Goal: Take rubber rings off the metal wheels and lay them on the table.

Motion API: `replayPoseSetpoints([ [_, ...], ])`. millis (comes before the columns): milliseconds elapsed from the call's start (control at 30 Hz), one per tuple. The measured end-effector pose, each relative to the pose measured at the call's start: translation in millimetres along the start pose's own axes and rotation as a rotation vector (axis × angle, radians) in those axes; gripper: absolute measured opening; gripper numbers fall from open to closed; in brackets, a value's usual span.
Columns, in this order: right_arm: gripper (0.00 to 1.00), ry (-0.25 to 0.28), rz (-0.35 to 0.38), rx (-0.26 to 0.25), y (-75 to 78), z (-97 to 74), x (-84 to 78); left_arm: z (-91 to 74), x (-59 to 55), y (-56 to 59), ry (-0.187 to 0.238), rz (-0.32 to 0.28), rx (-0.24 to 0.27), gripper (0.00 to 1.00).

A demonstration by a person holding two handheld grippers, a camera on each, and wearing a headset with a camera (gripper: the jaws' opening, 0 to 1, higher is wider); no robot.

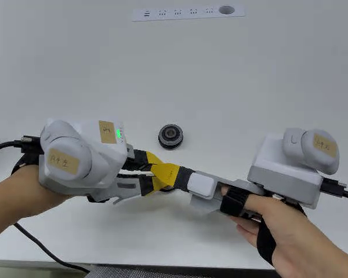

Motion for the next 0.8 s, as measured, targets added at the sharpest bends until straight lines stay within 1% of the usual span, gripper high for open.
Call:
replayPoseSetpoints([
  [133, 0.44, 0.010, 0.014, 0.019, 1.1, -1.0, -0.1, -0.3, 0.5, 0.7, 0.002, -0.003, 0.001, 0.13],
  [433, 0.41, 0.008, -0.003, 0.020, 0.8, -2.1, -0.1, -0.7, 0.9, 1.0, 0.002, -0.003, 0.001, 0.13],
  [667, 0.30, 0.002, 0.000, -0.002, 8.0, -2.1, 0.5, -0.9, 0.8, 0.9, 0.001, -0.002, 0.000, 0.13],
  [800, 0.20, 0.000, 0.036, -0.022, 15.3, -2.3, 0.8, -0.9, 0.5, 0.8, 0.001, -0.002, 0.000, 0.13],
])
Point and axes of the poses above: the centre of the closed fingertips' face, and the gripper's own axes: z roughly forward along the fingers, y roughly to its right, x roughly out of its top, the point moved 9 cm from there along -z, roughly backward along the fingers, and after that the axes turned 13 degrees about -y, right-handed, at the moved point
